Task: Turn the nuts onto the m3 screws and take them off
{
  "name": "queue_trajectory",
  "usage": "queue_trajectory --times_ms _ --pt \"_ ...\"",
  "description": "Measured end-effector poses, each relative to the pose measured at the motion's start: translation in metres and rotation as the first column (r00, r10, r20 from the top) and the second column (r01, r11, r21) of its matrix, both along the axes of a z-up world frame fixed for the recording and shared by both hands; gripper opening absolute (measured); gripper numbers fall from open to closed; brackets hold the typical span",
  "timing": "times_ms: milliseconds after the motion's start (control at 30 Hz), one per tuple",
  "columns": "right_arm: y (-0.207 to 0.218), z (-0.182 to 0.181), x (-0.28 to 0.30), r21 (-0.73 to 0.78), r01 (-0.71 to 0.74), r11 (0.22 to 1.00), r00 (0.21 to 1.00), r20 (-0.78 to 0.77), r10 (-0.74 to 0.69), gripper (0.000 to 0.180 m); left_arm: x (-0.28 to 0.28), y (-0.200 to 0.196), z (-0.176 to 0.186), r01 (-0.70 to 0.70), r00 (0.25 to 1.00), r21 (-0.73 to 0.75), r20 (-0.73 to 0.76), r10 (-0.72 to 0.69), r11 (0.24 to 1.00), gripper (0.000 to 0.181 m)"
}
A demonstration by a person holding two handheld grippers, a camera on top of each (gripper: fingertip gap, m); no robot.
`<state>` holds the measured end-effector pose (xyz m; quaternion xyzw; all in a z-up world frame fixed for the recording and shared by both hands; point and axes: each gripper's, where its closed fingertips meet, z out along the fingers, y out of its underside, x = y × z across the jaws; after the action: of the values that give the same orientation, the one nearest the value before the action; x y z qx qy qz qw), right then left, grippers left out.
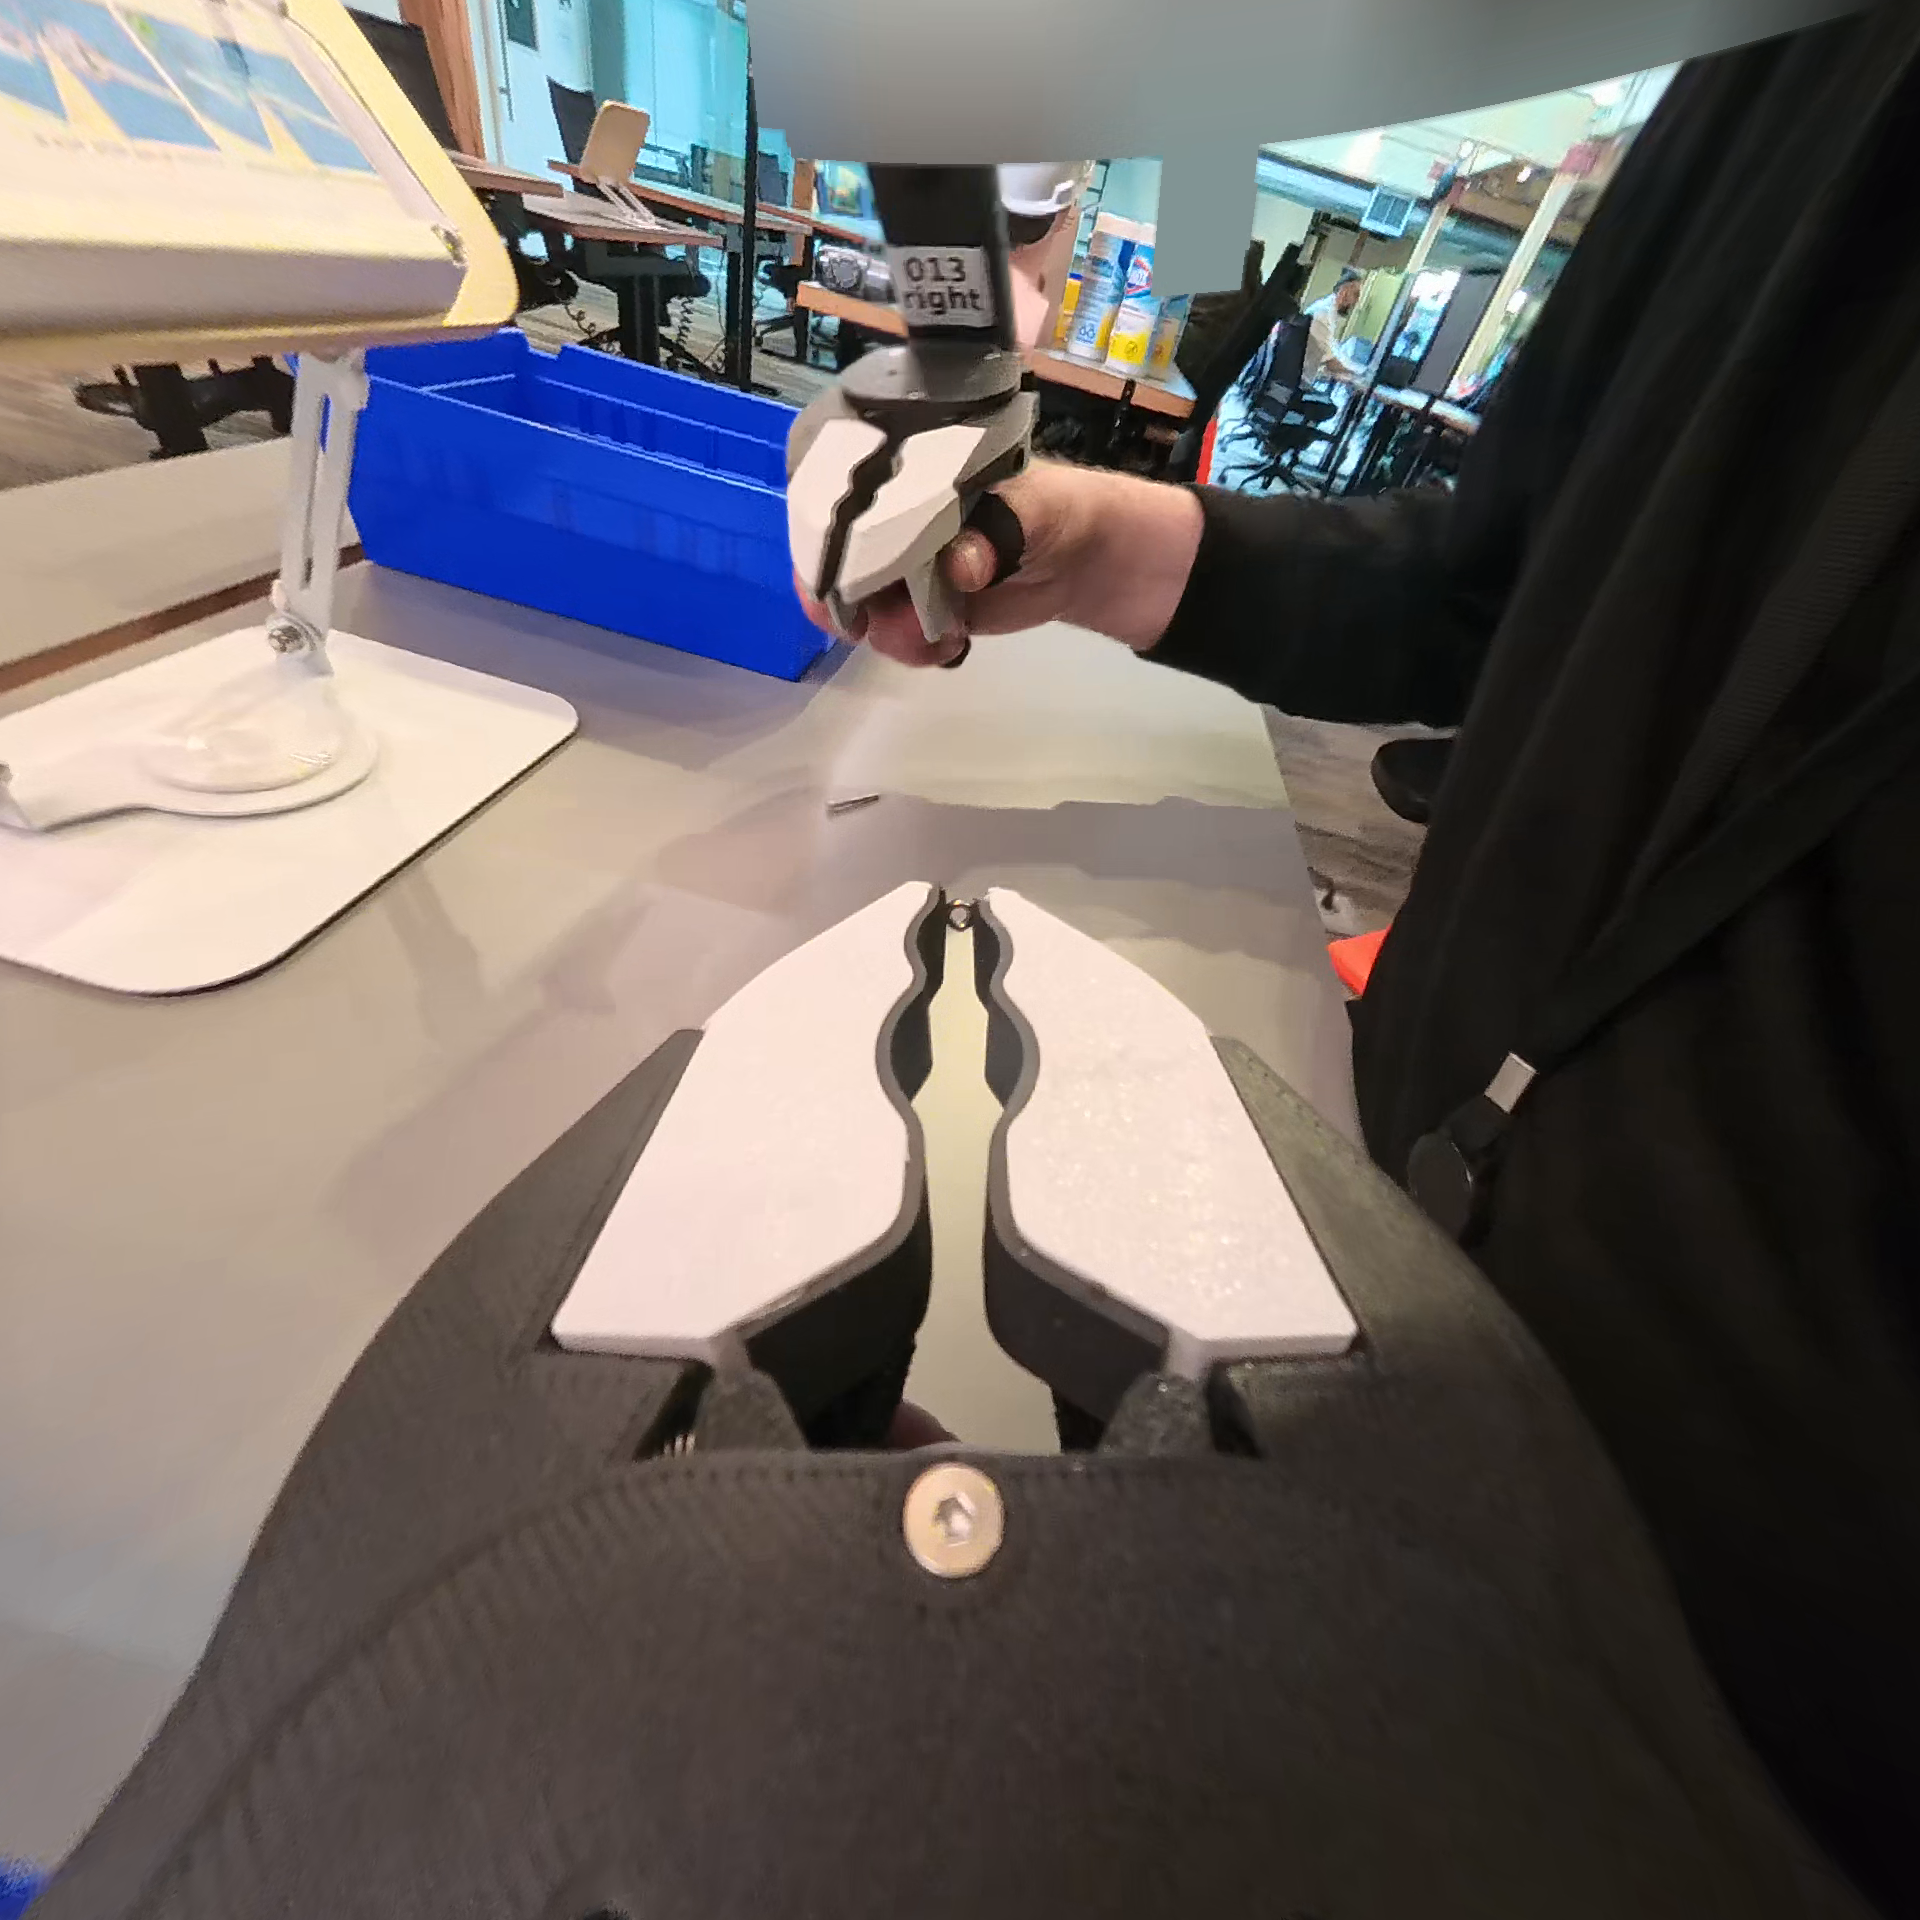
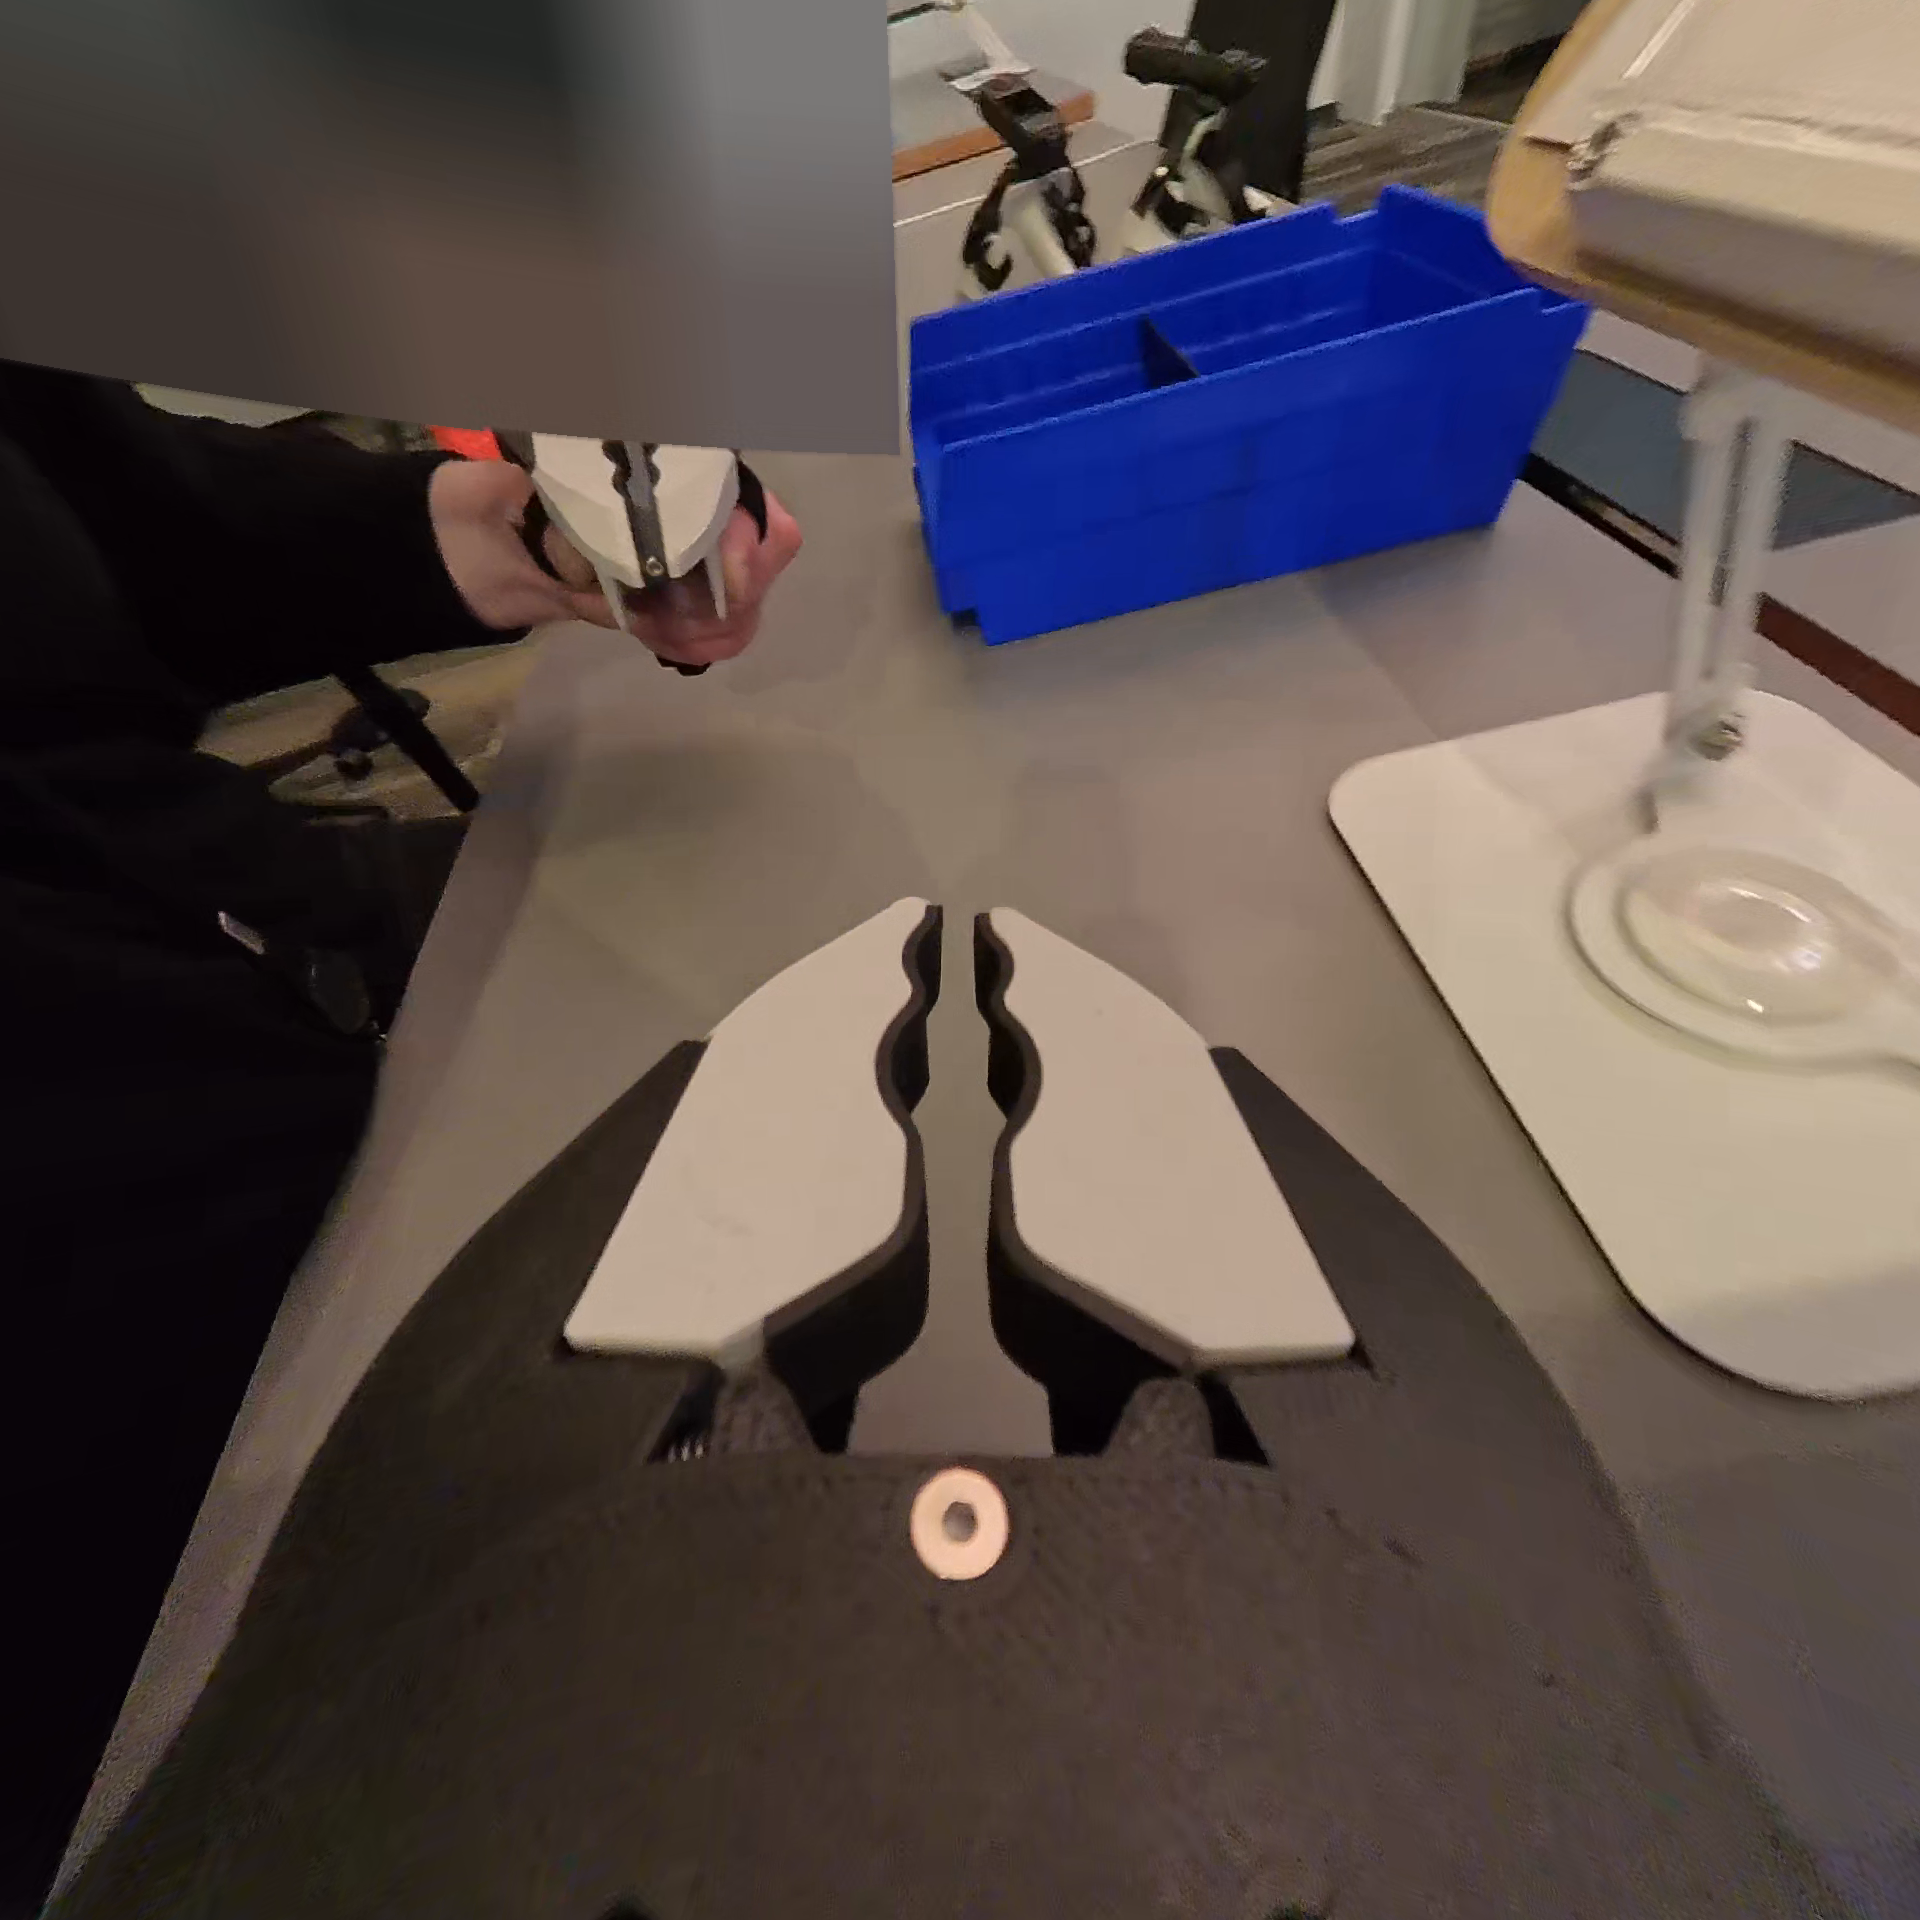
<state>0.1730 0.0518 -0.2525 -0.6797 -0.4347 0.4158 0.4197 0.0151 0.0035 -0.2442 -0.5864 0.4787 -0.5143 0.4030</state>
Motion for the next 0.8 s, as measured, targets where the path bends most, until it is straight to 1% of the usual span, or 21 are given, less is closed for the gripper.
queue_trajectory --times_ms 167,300,400,467,633,733,800 --pt "-0.006 0.008 0.034 0.025 0.080 0.996 0.997 0.013 -0.081 0.005 0.015 -0.006 -0.002 0.032 0.999 -0.011 -0.004 -0.032 0.999 0.004" --pt "-0.014 0.022 0.072 0.053 0.158 0.986 0.987 0.012 -0.159 0.004 0.028 -0.011 -0.003 0.064 0.998 -0.017 -0.010 -0.064 0.998 0.004" --pt "-0.019 0.025 0.096 0.098 0.232 0.968 0.967 0.086 -0.240 0.004 0.039 -0.012 -0.004 0.079 0.997 -0.020 -0.013 -0.079 0.997 0.004" --pt "-0.023 0.012 0.097 0.113 0.255 0.960 0.946 0.178 -0.272 0.005 0.047 -0.011 -0.005 0.080 0.997 -0.028 -0.016 -0.081 0.996 0.004" --pt "-0.022 -0.046 0.092 0.168 0.226 0.960 0.863 0.423 -0.277 0.006 0.063 -0.015 -0.006 0.110 0.993 -0.024 -0.032 -0.111 0.994 0.004" --pt "-0.015 -0.076 0.097 0.143 0.236 0.961 0.818 0.505 -0.276 0.003 0.070 -0.015 -0.002 0.123 0.992 -0.028 -0.026 -0.124 0.992 0.004" --pt "-0.011 -0.090 0.101 0.122 0.271 0.955 0.804 0.516 -0.295 0.000 0.074 -0.014 -0.002 0.124 0.992 -0.029 -0.021 -0.125 0.992 0.004"
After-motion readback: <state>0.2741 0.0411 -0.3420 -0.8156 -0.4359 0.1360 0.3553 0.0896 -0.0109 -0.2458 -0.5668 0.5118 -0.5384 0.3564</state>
